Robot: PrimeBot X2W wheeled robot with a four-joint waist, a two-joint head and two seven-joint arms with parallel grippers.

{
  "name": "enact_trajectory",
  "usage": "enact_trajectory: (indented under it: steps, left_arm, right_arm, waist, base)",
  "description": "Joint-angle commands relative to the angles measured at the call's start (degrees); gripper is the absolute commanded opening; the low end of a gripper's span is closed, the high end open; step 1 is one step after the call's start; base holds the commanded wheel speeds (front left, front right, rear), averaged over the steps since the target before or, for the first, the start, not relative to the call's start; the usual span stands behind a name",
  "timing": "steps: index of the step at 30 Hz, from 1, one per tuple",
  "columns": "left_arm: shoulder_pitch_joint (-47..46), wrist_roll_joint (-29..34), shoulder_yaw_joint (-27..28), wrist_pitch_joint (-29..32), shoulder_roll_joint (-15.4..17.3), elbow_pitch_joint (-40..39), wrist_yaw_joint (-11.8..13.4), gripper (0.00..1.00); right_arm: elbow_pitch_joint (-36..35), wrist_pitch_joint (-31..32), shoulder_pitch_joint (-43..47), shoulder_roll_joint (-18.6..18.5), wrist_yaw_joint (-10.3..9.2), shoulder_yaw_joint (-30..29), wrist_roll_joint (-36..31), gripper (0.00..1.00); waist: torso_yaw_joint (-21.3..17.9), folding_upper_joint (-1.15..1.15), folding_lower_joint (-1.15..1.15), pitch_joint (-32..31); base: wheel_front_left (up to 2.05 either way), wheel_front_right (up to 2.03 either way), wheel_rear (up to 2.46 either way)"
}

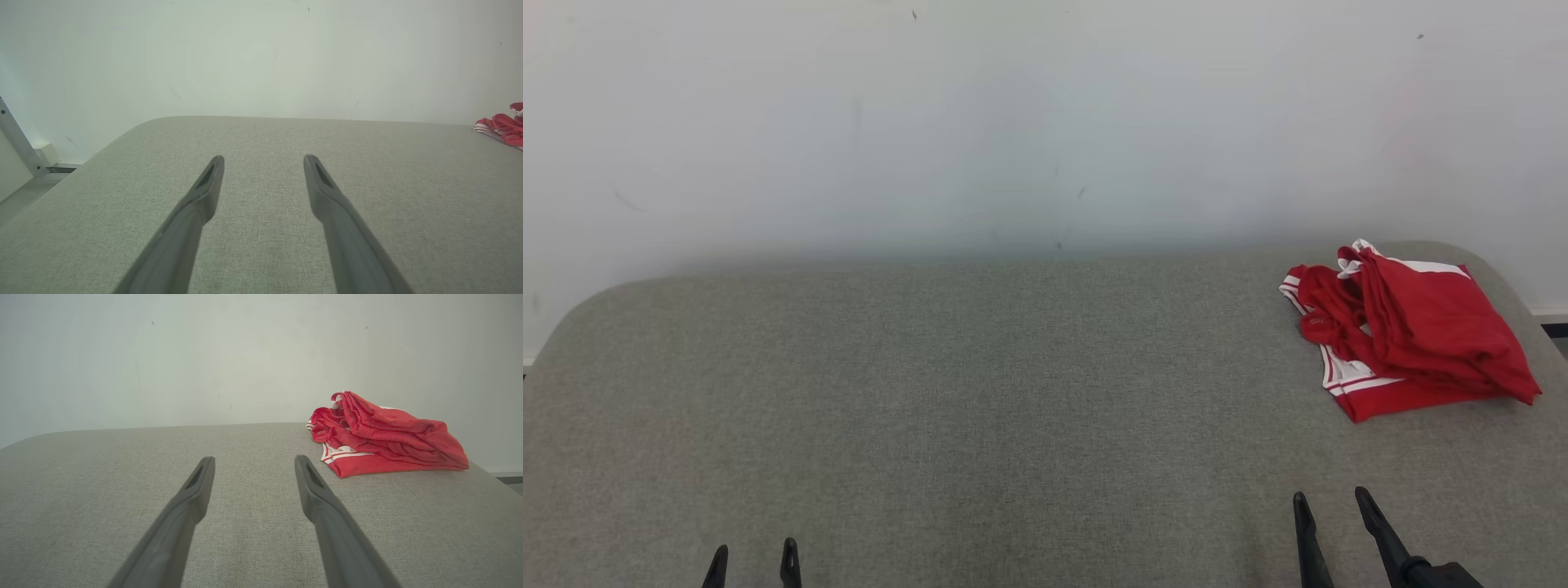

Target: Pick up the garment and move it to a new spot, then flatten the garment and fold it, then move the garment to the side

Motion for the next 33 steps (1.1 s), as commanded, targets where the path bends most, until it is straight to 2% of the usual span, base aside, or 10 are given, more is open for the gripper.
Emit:
enact_trajectory:
  steps: [1,23,24,28,33]
  left_arm:
    - [0.4,0.0,0.1,-0.2,-0.1,0.2,0.1,1.00]
    - [0.2,-0.4,-0.7,-0.2,-0.1,0.5,-0.2,1.00]
    - [0.0,-0.5,-0.7,0.0,0.0,0.5,-0.1,0.00]
    - [0.3,-0.9,-0.6,0.4,-0.3,2.6,-0.1,0.00]
    - [-1.2,-6.7,0.9,2.4,-0.3,3.2,-0.2,0.00]
  right_arm:
    - [0.2,-0.2,0.1,0.1,-0.13,0.0,0.3,1.00]
    - [0.7,-0.2,-0.2,0.1,-0.14,0.5,0.1,1.00]
    - [0.9,0.0,-0.1,0.0,0.00,0.5,0.2,0.00]
    - [2.7,0.4,0.4,0.0,0.00,0.6,0.6,0.00]
    - [3.6,1.7,-1.4,0.0,-0.01,1.2,7.1,0.00]
  waist:
    - [0.3,0.00,0.00,-0.1]
    - [0.5,0.00,0.00,0.5]
    - [0.5,0.00,0.00,0.5]
    - [0.6,0.00,0.00,0.6]
    - [0.6,0.00,0.00,0.8]
  base:
    - [0.00,0.00,0.00]
    - [0.00,0.00,0.00]
    - [0.00,0.00,0.00]
    - [0.00,0.00,0.00]
    - [0.00,0.00,0.00]
